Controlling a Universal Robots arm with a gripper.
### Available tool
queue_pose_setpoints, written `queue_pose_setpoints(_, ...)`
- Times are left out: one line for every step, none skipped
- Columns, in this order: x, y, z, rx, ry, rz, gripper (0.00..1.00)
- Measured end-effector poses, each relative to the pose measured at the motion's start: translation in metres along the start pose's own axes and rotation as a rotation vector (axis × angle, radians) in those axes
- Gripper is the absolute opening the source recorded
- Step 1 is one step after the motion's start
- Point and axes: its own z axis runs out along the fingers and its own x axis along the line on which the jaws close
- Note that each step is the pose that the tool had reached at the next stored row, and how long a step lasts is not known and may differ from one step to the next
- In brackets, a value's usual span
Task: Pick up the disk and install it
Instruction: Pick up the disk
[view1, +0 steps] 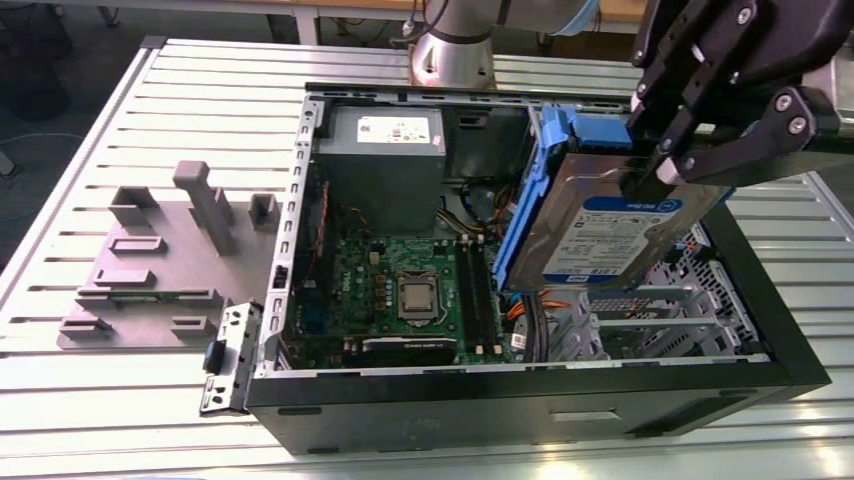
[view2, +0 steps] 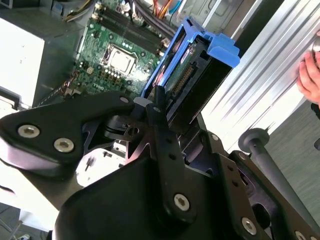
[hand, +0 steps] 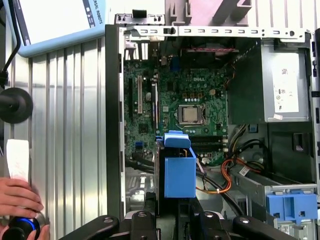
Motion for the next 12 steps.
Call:
queue_pose_setpoints(-0.0001, -0.0028, -0.0002, 0.0, 0.0001, 0.0, 0.35)
queue_pose_setpoints(-0.0002, -0.0054, -0.0003, 0.0, 0.0, 0.0, 0.35)
queue_pose_setpoints(-0.0003, -0.0079, -0.0004, 0.0, 0.0001, 0.0, 0.35)
queue_pose_setpoints(-0.0004, -0.0107, -0.0005, 0.0, -0.0001, 0.0, 0.35)
queue_pose_setpoints(-0.0005, -0.0133, -0.0006, 0.0, 0.0, 0.0, 0.35)
queue_pose_setpoints(-0.0006, -0.0159, -0.0008, 0.0, 0.0, 0.0, 0.35)
queue_pose_setpoints(-0.0007, -0.0186, -0.0009, 0.0, 0.0, 0.0, 0.35)
queue_pose_setpoints(-0.0008, -0.0213, -0.001, 0.0, 0.0, 0.0, 0.35)
queue_pose_setpoints(-0.0009, -0.024, -0.0012, 0.0, 0.0, 0.0, 0.35)
queue_pose_setpoints(-0.001, -0.0265, -0.0013, 0.0, 0.0, 0.0, 0.35)
queue_pose_setpoints(-0.0011, -0.029, -0.0015, 0.0, 0.0, 0.0, 0.35)
queue_pose_setpoints(-0.0012, -0.031, -0.0016, 0.0, 0.0001, 0.0, 0.35)
